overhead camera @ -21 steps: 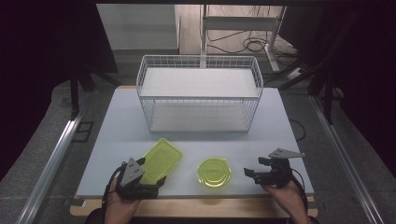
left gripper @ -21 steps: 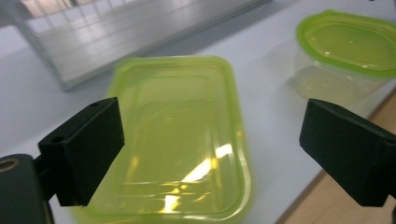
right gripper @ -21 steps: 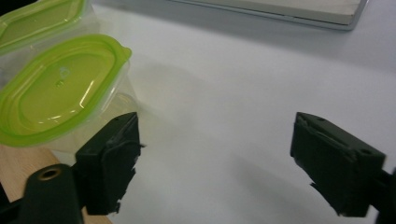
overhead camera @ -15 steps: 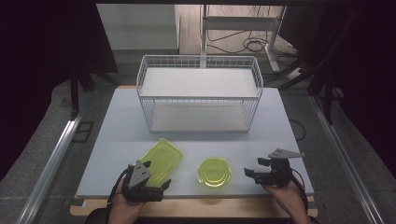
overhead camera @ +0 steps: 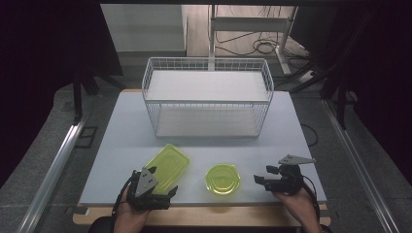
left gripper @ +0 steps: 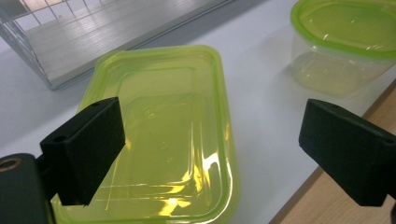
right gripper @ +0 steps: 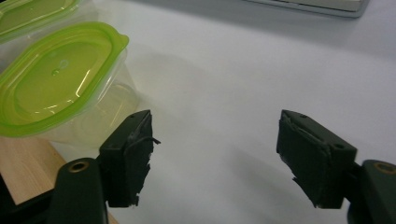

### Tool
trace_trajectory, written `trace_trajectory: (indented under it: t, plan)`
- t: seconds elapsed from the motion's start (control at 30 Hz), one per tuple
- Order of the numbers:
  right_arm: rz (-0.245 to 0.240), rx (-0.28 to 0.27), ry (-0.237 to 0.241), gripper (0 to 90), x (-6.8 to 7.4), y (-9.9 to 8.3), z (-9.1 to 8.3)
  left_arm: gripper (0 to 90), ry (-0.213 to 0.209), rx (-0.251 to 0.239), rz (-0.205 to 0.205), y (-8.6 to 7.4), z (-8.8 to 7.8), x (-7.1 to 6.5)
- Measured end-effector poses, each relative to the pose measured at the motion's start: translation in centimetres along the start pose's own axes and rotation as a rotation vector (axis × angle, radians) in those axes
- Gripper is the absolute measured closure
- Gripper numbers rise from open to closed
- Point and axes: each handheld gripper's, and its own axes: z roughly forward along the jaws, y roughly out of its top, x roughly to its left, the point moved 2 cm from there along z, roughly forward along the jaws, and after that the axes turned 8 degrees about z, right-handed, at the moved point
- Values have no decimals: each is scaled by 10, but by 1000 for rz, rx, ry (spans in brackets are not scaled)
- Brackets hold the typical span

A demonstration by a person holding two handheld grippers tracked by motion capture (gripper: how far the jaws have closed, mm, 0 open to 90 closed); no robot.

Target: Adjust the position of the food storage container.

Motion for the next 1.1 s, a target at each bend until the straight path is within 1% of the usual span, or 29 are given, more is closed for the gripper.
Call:
trace_trajectory:
  t: [0.03,0.1,0.13,0.17,0.2,0.3,0.33,0.43,0.5,0.53,0.57,0.6,0.63,0.67,0.7,0.73,0.8,0.9,0.93,0.97,1.0,1.1]
  plan:
    - [-5,-1,1,318,1,0,0,70,-7,2,-6,1,0,-1]
    - [-9,-3,1,331,1,1,-1,70,-7,8,-4,1,0,-1]
    - [-19,-9,1,372,3,1,-2,70,-5,18,-4,0,1,-1]
    - [-19,-9,1,372,3,1,-2,69,-5,18,-4,0,1,-1]
    - [-28,-12,1,395,3,2,-3,69,-6,19,-6,0,1,-1]
    - [-51,-19,-2,473,6,4,-6,65,2,9,-5,0,1,-1]
    - [-60,-15,-2,533,8,5,-8,57,6,2,0,0,1,-1]
    - [-75,-12,2,580,10,6,-9,55,19,-1,14,-1,2,-1]
    - [-91,-4,5,635,13,7,-9,52,20,-5,12,-2,2,0]
    - [-103,4,14,690,17,9,-8,50,24,-9,13,-2,2,0]
    - [-103,4,14,690,17,9,-8,49,24,-9,13,-2,2,0]
    - [-112,10,17,723,19,9,-8,49,29,-9,15,-2,2,1]
    - [-132,26,34,797,23,11,-7,50,34,-5,19,-3,2,1]
    - [-141,31,40,830,25,12,-8,50,36,-3,20,-3,2,1]
    - [-141,31,40,830,25,12,-8,50,41,0,23,-3,3,1]
    - [-160,29,42,886,29,15,-9,51,46,5,26,-4,3,1]
    - [-176,25,43,893,32,18,-10,50,51,4,23,-4,3,2]
    - [-178,23,49,894,37,22,-10,47,58,4,23,-5,4,3]
    - [-186,21,55,894,39,23,-9,46,59,1,24,-5,4,3]
    - [-196,23,65,893,45,26,-7,43,60,-2,24,-5,4,3]
    - [-196,23,65,893,45,26,-7,43,62,-4,25,-5,3,3]
    - [-217,29,83,892,54,30,0,41,62,-7,26,-4,2,3]
